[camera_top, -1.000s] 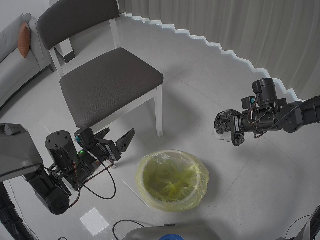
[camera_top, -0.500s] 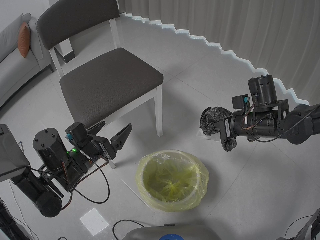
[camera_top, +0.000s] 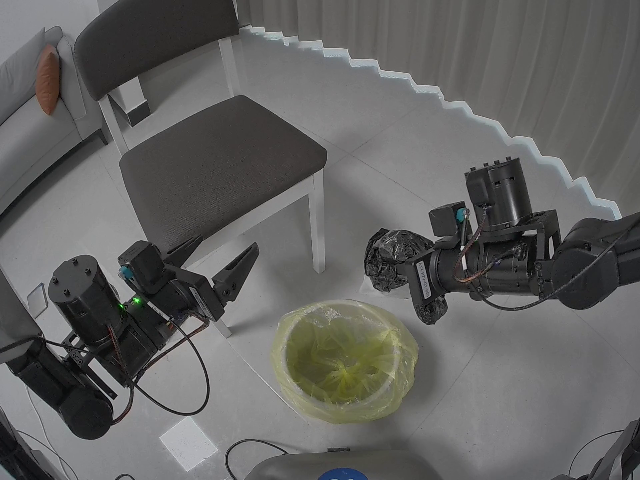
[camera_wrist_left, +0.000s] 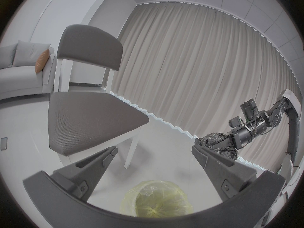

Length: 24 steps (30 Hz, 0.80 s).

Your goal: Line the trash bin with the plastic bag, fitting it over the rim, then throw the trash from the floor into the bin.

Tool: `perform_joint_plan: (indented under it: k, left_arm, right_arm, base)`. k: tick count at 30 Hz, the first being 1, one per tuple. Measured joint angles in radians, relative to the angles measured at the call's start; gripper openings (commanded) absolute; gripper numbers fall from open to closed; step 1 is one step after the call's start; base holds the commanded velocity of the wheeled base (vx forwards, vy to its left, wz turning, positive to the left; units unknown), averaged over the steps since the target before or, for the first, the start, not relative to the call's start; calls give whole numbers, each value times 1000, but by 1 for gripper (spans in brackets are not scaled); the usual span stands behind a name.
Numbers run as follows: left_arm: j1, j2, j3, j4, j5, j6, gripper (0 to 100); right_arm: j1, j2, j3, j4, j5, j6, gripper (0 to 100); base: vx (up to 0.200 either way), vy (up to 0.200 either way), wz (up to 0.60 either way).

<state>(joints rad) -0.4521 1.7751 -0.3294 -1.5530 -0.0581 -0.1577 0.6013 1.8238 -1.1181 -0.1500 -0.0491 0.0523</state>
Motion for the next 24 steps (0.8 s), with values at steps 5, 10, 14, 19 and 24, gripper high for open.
perform_joint_plan:
  k: [5,10,14,19,24]
  left_arm:
    - [0,-10,7,0,-1,12,100]
    - [0,-14,13,0,-2,27,100]
    - [0,-16,15,0,-2,29,100]
    - [0,-19,16,0,-2,29,100]
    - [1,-20,17,0,-2,30,100]
  right_arm:
    - [20,34,-9,-7,-1,-16,0]
    - [33,79,-19,-23,-1,-18,0]
    - [44,123,-27,-32,-1,-20,0]
    - [62,183,-34,-62,-1,-36,0]
    - [84,242,-38,-87,-1,-42,0]
  base:
    - [0,0,0]
    - [0,0,0]
    - [0,0,0]
    - [0,0,0]
    - [0,0,0]
